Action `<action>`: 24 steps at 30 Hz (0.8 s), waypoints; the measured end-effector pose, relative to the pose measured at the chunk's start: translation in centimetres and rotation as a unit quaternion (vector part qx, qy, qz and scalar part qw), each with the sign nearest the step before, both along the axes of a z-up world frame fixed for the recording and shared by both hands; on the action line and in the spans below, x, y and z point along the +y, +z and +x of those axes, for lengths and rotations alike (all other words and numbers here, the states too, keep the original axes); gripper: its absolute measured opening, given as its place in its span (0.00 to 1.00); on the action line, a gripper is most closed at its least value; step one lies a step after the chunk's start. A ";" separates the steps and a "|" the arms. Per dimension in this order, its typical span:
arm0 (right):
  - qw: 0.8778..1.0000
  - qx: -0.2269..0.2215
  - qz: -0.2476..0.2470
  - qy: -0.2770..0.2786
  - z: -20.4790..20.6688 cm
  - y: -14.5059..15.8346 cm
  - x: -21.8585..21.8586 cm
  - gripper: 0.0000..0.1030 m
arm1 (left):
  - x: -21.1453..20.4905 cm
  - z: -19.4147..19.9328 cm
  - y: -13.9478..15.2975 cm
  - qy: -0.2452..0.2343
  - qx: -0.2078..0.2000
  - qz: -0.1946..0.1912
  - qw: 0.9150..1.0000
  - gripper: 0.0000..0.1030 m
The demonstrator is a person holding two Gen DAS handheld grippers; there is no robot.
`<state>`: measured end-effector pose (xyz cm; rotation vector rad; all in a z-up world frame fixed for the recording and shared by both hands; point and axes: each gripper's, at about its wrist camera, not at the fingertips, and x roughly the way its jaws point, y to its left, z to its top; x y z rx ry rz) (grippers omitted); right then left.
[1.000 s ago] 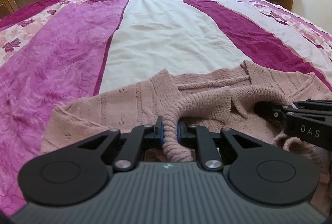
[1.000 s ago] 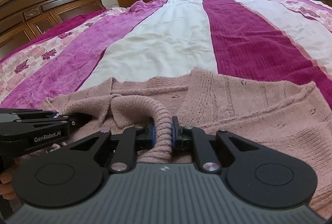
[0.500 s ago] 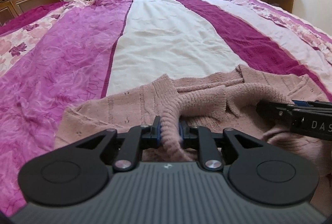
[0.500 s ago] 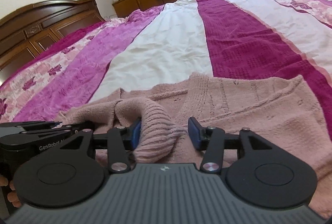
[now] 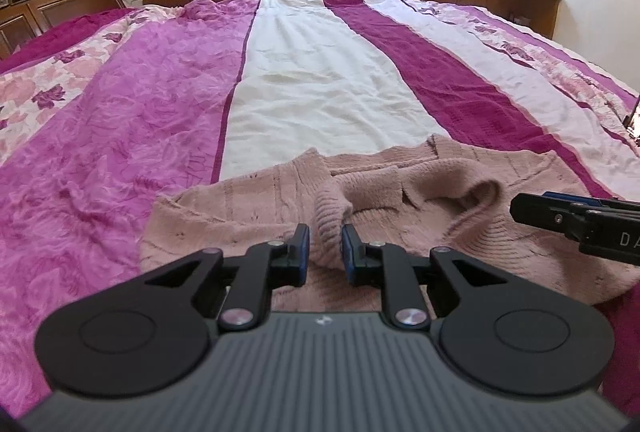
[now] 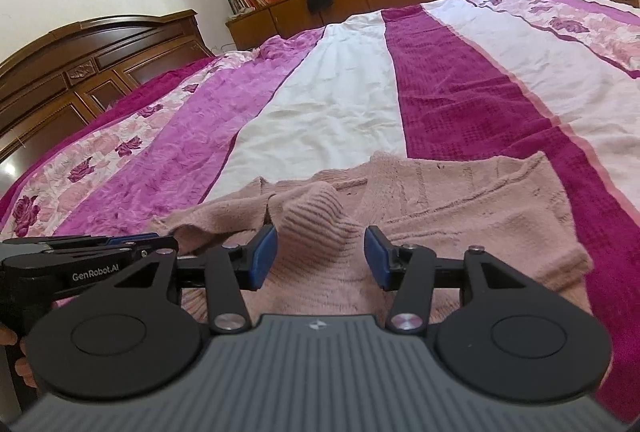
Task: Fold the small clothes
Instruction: 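Lower the hem onto the cardigan and open both grippers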
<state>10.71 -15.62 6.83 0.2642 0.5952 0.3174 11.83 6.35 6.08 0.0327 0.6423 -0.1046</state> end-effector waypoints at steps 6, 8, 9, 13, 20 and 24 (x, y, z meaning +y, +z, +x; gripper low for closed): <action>1.000 -0.008 -0.005 0.000 -2.5 0.8 -0.7 0.61 | 0.1 -1.8 0.5 0.000 0.003 -0.007 1.000 0.19; 1.000 -0.009 -0.006 -0.001 -3.1 1.1 -1.0 0.62 | 0.1 -2.3 0.5 -0.002 0.006 -0.007 1.000 0.19; 1.000 -0.010 -0.006 -0.002 -3.4 1.1 -1.1 0.62 | 0.1 -2.6 0.5 -0.002 0.008 -0.007 1.000 0.19; 1.000 -0.008 -0.011 -0.004 -4.3 1.1 -1.5 0.63 | 0.2 -3.5 0.4 -0.003 0.011 -0.008 1.000 0.19; 1.000 -0.001 -0.020 -0.002 -5.5 0.6 -1.7 0.64 | 0.3 -4.7 0.4 -0.005 0.015 -0.011 1.000 0.19; 1.000 0.001 -0.026 0.002 -6.0 0.2 -1.6 0.64 | -0.3 -5.3 0.1 -0.018 0.020 -0.001 1.000 0.20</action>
